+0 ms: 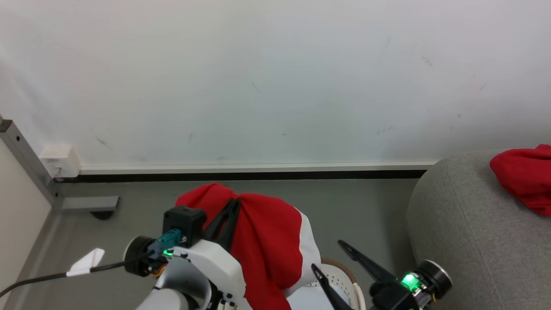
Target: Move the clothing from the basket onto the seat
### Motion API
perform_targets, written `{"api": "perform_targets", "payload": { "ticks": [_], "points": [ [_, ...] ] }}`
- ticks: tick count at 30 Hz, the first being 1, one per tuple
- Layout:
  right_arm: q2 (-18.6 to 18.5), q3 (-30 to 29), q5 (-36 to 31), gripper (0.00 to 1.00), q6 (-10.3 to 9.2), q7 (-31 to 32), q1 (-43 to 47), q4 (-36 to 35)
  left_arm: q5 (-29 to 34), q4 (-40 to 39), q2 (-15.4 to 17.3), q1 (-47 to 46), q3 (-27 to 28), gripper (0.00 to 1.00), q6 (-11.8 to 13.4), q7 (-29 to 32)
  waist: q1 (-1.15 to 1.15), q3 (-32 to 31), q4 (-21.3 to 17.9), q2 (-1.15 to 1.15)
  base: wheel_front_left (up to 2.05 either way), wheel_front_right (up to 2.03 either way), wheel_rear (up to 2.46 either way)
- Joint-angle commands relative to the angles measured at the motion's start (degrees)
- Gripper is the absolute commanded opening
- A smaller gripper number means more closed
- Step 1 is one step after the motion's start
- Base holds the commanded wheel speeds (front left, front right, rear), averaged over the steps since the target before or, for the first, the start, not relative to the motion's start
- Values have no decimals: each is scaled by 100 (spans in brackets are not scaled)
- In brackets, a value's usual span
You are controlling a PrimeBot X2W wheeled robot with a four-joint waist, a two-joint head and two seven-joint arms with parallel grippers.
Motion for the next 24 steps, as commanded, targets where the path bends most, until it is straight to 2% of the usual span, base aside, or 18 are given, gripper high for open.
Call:
{"api": "perform_targets", "payload": {
  "ticks": [1, 4, 6, 7, 8, 12, 16, 17, 18, 19, 24],
  "points": [
    [-23, 367, 0, 100, -15, 56, -322, 172, 90, -23, -45, -95, -28, 0, -22, -22, 0, 13, 28, 0, 0, 0, 0],
    [89, 884, 56, 100, -15, 49, -759, 534, 124, -48, -71, -153, -101, 0, -51, 16, 0, 33, 48, 0, 0, 0, 0],
    [137, 988, 91, 100, -16, 32, -895, 684, 137, -54, -64, -176, -116, 0, -62, 33, 0, 41, 63, 0, 0, 0, 0],
    [229, 1221, 112, 100, -16, 2, -1180, 1025, 127, -85, -81, -209, -160, 0, -80, 61, 0, 49, 91, 0, 0, 0, 0],
    [229, 1221, 112, 100, -16, 2, -1180, 1025, 127, -85, -81, -209, -160, 0, -80, 61, 0, 49, 91, 0, 0, 0, 0],
    [385, 1487, 235, 100, -15, -131, -1687, 1785, 134, -149, -112, -266, -261, 0, -129, 113, 0, 66, 184, 0, 0, 0, 0],
    [426, 1884, 775, 100, -15, -228, -2071, 2192, 155, -194, -173, -330, -401, 0, -212, 178, 0, 84, 296, 0, 0, 0, 0],
    [414, 1975, 995, 67, -16, -228, -2128, 2273, 156, -192, -205, -344, -445, 0, -230, 201, 0, 81, 333, 0, 0, 0, 0],
    [404, 2100, 1152, 24, -15, -214, -2217, 2345, 155, -184, -236, -361, -478, 0, -252, 210, 0, 80, 368, 0, 0, 0, 0],
    [410, 2208, 1342, 0, -15, -219, -2296, 2378, 160, -169, -250, -384, -499, 0, -259, 215, 0, 80, 395, 0, 0, 0, 0],
    [411, 2515, 2061, 0, -15, -291, -2571, 2485, 157, -109, -272, -451, -535, 0, -274, 231, 0, 85, 454, 0, 0, 0, 0]
  ]
}}
